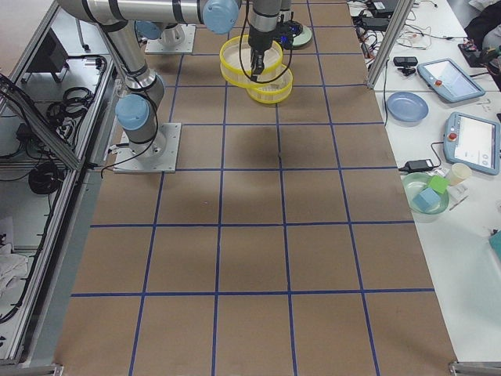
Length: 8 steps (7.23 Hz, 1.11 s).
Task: Place buns in different layers of steamer
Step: 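Carry the white bun with the left gripper into the lower tier and release, then restack the top tier with right gripper while left gripper returns to plate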
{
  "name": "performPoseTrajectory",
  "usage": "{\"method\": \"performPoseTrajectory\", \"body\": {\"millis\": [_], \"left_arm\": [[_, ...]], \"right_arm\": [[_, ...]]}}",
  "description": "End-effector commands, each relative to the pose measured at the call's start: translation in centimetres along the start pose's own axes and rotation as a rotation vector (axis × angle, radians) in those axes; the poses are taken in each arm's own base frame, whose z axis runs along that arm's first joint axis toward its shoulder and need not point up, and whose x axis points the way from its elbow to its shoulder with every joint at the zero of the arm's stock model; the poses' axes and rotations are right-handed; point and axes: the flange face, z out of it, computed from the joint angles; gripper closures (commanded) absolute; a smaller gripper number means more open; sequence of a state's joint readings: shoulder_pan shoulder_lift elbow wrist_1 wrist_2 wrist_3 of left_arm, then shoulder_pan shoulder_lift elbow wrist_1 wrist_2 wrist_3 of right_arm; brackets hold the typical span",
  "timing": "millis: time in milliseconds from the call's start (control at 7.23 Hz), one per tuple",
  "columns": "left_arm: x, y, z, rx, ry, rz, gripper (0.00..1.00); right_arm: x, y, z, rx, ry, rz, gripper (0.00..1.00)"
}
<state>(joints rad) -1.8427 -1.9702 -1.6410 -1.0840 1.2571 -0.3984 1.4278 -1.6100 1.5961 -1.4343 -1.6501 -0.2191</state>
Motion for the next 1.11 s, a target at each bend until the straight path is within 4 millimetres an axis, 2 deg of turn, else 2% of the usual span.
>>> {"method": "performPoseTrajectory", "body": {"millis": [0, 138, 277, 415, 553, 691, 830, 968], "left_arm": [[-1.9, -1.5, -1.1, 0.031, -0.055, 0.023, 0.00], [-6.3, -4.0, -3.3, 0.078, -0.129, 0.093, 0.00], [-12.4, -7.1, -5.9, 0.103, -0.146, 0.100, 0.00], [-17.3, -9.1, -7.7, 0.125, -0.219, 0.173, 0.00], [-20.3, -10.6, -8.6, 0.114, -0.337, 0.298, 0.00], [-22.6, -11.8, -9.9, 0.111, -0.394, 0.367, 0.00], [-25.9, -13.7, -10.7, 0.139, -0.428, 0.420, 0.00], [-28.2, -15.5, -9.8, 0.158, -0.511, 0.515, 0.00]], "right_arm": [[-3.2, -4.6, 2.9, 0.029, 0.005, -0.009, 1.00], [-7.9, -6.4, 5.1, 0.035, 0.015, -0.005, 1.00], [-11.6, -7.9, 7.7, 0.021, 0.021, -0.016, 1.00], [-14.0, -8.1, 8.9, 0.010, 0.021, -0.024, 1.00], [-16.8, -9.2, 11.7, 0.005, 0.019, 0.021, 1.00], [-20.0, -9.8, 14.4, 0.023, 0.030, -0.004, 1.00], [-20.5, -10.5, 17.2, 0.030, 0.025, -0.009, 1.00], [-21.2, -10.7, 18.5, 0.049, 0.020, -0.014, 1.00]]}}
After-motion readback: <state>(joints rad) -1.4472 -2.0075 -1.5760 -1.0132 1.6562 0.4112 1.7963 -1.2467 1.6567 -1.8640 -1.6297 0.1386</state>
